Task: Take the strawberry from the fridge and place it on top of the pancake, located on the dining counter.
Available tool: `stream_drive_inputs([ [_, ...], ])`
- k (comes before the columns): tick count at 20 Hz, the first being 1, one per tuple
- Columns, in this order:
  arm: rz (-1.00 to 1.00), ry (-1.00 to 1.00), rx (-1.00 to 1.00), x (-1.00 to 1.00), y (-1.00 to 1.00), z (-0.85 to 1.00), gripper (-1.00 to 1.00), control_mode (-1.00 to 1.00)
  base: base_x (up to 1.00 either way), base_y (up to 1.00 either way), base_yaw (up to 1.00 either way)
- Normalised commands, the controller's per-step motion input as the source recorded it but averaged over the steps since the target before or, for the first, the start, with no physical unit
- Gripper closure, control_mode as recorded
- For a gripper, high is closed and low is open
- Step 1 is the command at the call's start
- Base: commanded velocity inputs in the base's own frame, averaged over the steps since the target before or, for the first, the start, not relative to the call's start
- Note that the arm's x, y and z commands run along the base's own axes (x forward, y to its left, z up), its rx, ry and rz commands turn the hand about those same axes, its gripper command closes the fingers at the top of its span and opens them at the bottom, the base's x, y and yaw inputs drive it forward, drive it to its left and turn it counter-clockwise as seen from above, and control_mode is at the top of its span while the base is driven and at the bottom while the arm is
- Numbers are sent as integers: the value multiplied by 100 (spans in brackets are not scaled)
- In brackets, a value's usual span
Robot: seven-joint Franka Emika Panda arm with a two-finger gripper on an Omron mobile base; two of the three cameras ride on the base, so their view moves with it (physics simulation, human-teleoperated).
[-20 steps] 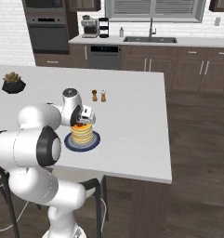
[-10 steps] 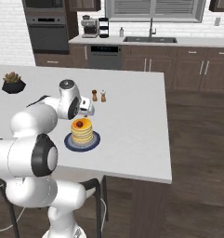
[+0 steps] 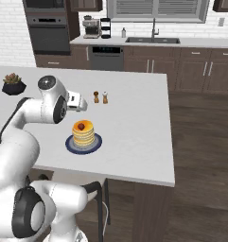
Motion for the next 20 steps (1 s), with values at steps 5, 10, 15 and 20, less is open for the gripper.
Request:
stream_drive_inputs([
  [5, 0, -3, 0, -100, 0, 91, -100, -100, 0, 0, 0],
  [10, 0, -14, 0, -100, 0, 74, -100, -100, 0, 0, 0],
  [15, 0, -30, 0, -100, 0, 61, -100, -100, 0, 0, 0],
  [20, 0, -24, 4, -100, -10, 60, -100, -100, 0, 0, 0],
])
